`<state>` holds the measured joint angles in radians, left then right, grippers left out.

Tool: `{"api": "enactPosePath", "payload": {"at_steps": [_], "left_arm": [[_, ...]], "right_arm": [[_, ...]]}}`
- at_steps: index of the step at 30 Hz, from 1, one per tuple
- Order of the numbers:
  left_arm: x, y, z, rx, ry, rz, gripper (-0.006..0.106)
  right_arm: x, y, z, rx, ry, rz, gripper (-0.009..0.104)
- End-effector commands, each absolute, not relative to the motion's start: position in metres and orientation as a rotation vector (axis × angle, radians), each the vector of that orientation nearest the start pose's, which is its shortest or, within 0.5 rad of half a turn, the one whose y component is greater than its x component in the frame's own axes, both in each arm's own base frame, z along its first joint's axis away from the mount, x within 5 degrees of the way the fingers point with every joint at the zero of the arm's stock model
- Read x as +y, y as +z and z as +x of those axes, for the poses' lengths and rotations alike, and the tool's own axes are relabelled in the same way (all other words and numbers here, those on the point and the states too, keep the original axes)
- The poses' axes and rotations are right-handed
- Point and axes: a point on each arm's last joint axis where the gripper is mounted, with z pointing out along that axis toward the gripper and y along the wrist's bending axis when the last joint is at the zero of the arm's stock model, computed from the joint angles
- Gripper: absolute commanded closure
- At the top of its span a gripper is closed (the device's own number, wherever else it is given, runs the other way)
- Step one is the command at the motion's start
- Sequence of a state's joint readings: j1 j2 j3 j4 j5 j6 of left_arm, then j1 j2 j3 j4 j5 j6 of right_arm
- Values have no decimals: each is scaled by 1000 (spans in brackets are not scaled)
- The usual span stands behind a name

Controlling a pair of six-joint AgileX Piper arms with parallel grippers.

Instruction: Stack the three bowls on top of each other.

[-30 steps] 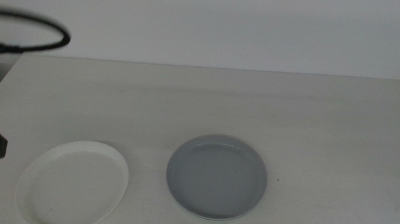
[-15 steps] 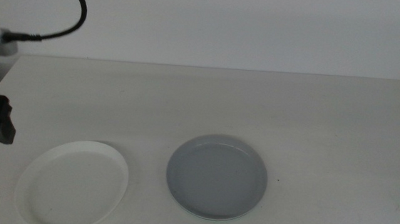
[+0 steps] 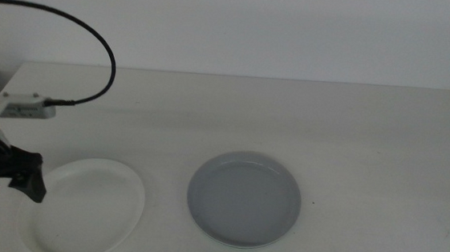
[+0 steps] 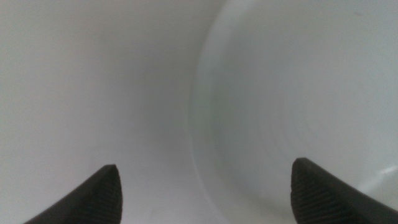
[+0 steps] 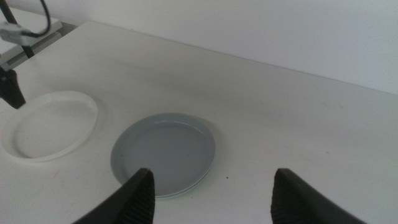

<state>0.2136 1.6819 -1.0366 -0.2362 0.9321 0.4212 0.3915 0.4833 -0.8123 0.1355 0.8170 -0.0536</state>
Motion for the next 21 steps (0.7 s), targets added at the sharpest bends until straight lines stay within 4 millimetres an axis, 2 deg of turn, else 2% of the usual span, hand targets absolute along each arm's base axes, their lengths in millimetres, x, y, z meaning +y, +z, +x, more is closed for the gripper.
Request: {"api": "enactPosePath", "payload": {"at_steps": [1, 6, 13, 18, 21], "left_arm": [[46, 201, 310, 2928, -271, 66, 10], [47, 180, 317, 2964, -298, 37, 22], [48, 161, 320, 3015, -319, 21, 55], [47, 161, 319, 3024, -339, 16, 100], [47, 170, 316, 3027, -353, 16, 100]], "right_arm": [[36, 387, 66, 1859, 377, -392, 47], [36, 387, 66, 1859, 377, -392, 47], [36, 387, 66, 1859, 377, -392, 47], [36, 387, 66, 1859, 375, -392, 47], [36, 387, 66, 1859, 375, -392, 47]]}}
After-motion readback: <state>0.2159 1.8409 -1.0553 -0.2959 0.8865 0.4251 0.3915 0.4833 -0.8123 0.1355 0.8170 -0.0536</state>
